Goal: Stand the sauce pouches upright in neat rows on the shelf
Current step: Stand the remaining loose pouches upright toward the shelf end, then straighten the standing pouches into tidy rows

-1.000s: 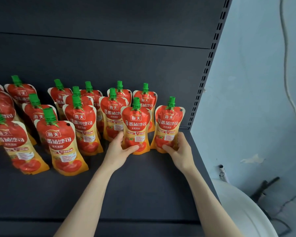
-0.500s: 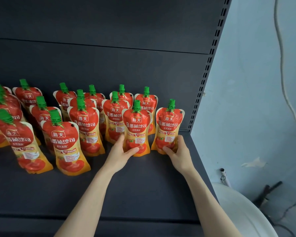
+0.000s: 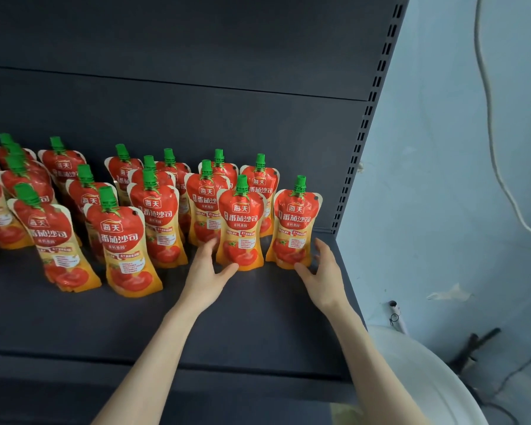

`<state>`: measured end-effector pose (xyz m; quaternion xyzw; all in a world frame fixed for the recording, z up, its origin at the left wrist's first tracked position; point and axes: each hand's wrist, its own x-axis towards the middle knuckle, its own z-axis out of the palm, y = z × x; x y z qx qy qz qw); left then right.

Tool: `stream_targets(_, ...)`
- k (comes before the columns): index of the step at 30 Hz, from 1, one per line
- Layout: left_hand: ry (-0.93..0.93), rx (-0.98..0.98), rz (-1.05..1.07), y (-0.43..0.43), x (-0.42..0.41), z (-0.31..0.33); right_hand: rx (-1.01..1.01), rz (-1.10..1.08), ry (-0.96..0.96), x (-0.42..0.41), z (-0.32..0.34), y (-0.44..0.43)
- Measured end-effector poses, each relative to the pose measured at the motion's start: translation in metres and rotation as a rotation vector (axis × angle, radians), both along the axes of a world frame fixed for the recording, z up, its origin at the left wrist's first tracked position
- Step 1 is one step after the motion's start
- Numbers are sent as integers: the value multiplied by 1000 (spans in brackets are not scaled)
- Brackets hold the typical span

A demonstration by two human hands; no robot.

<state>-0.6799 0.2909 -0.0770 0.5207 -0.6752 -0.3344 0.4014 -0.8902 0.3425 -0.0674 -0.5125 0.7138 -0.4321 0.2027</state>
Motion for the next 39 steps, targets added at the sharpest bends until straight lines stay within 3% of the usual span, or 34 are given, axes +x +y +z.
stream_targets(7,-192,-243,72,51,12,18,-166,45,183,16,19,35)
stream_targets(15,-146,-434,153,105,79,55,-331,200,241,89,52,71)
stream_targets(30,-262,-226,220,178,400,6,-248,357,168,407,-3,120)
stream_targets(39,-186,-320,279,114,529,31,-302,418,202,537,26,57)
